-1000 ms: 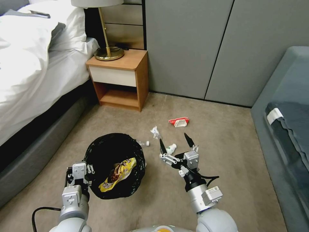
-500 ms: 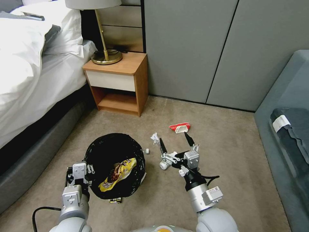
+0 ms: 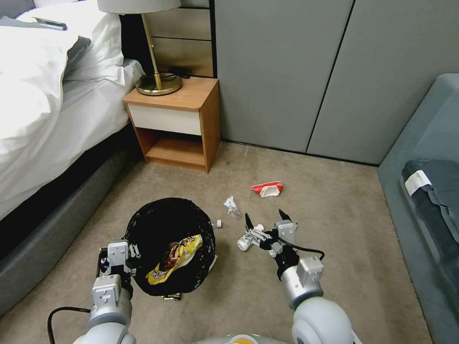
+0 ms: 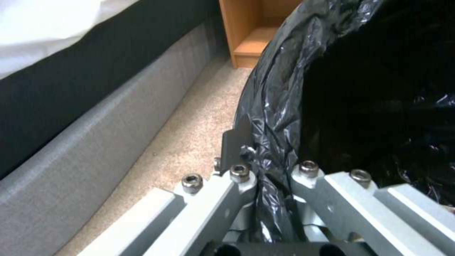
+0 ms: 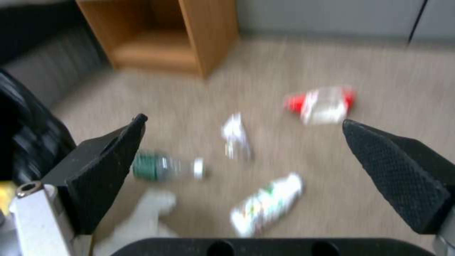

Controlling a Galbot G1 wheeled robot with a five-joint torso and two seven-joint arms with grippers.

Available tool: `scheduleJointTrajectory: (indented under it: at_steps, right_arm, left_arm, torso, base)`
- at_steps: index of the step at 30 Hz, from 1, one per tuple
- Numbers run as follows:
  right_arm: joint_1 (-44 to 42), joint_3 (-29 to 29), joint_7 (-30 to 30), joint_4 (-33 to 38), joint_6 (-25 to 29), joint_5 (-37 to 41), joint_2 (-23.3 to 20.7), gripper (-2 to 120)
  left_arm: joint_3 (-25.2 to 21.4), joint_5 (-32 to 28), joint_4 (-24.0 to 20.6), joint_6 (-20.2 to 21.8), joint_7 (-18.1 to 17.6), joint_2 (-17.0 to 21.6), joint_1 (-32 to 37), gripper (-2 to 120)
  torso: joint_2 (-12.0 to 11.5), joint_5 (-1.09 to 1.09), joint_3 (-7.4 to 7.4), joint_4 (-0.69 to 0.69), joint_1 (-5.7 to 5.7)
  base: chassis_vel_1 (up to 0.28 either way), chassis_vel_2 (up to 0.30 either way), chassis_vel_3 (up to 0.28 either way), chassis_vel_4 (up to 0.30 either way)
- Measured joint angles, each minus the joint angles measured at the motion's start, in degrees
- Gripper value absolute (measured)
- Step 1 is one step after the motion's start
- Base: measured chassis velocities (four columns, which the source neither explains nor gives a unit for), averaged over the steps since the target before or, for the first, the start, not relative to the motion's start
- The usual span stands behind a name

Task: Pick up the trash bin, then pick up the garbage from the floor and place it into the trash bin.

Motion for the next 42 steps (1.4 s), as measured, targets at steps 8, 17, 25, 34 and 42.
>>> scheduleJointTrajectory:
  at_steps: [8,17,25,34,42]
  right_arm:
    - [7.05,-0.92,5.99,-10.57,-8.2,13.57,1.28,100]
    - [16.15,-1.1,8.04,-24.52,-10.98,23.29,4.65,100]
    - [21.18,-1.5,7.53,-34.26,-10.83,22.89,8.02,100]
    - [23.43,-2.32,6.2,-39.59,-8.76,19.9,9.87,100]
    - [25.15,-2.11,4.92,-43.51,-7.62,18.91,11.19,100]
  left_arm:
    - [0.24,0.31,0.02,-0.2,-0.3,-0.08,-0.13,0]
    - [0.19,0.56,0.52,-0.2,-0.4,-0.18,-0.28,0]
    - [0.42,0.99,0.79,-0.21,-0.42,-0.43,-0.27,0]
    - [0.17,1.08,0.81,-0.4,-0.46,-0.57,0.17,0]
    - [0.43,1.48,0.86,-0.5,-0.47,-0.79,0.26,0]
  torso:
    - [0.0,0.0,0.0,0.0,0.0]
    - [0.0,-0.01,0.0,0.0,0.0]
    - [0.0,-0.01,0.01,0.0,0.0]
    - [0.0,-0.01,0.01,0.0,0.0]
    - [0.0,0.0,0.0,0.0,0.0]
  base:
    - [0.0,0.0,0.0,0.0]
    - [0.0,0.0,0.0,0.0]
    - [0.0,0.0,0.0,0.0]
    - [0.0,0.0,0.0,0.0]
    - [0.0,0.0,0.0,0.0]
